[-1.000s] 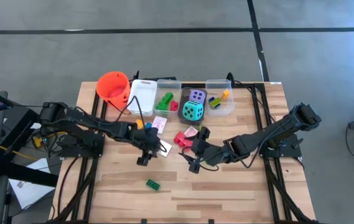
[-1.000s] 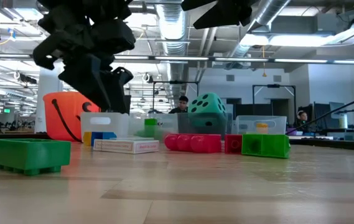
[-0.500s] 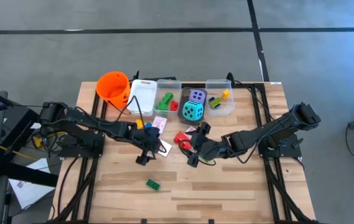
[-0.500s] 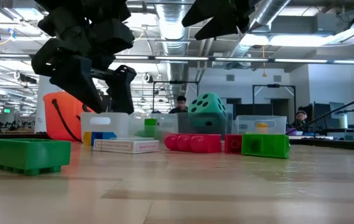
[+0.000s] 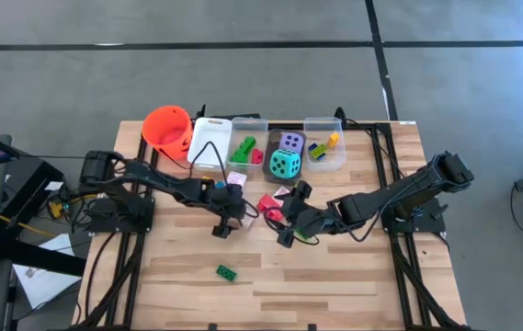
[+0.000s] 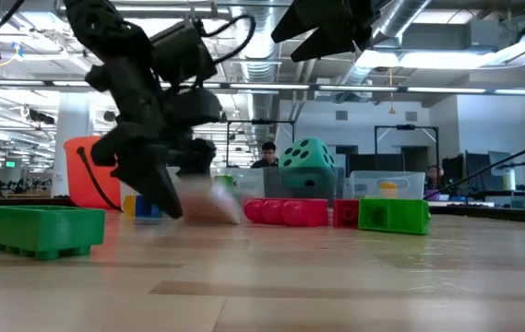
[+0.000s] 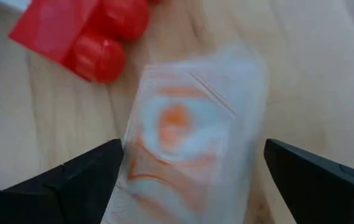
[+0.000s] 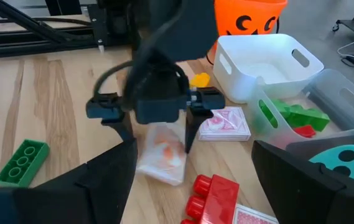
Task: Pick & Place Toys
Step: Put the orange playing card box into the white bin
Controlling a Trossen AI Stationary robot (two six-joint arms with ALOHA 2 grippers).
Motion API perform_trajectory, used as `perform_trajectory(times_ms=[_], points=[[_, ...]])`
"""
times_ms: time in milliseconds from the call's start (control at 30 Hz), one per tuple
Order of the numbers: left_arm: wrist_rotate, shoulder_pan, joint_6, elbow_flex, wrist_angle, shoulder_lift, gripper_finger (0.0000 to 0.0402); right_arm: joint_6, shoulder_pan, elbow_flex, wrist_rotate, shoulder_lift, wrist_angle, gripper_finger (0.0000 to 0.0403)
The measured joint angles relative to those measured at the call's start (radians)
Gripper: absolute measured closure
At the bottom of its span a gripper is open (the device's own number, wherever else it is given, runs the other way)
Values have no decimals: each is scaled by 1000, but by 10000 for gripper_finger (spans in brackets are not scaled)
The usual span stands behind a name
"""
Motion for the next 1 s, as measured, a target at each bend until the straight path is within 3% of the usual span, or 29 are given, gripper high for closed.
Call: perform_trajectory(times_ms=[333,567,800,1000], points=[[15,0,-13,-3,22,21,16,0,0,0,0,0,-9,92],[21,-2,-15,-4,71,23,42,0,0,0,0,0,-9,92],[16,-4,-86,-4,106,23,112,0,0,0,0,0,-9,92],[13,-4,-156,-4,117,23,206,2,0,0,0,0,-8,92]])
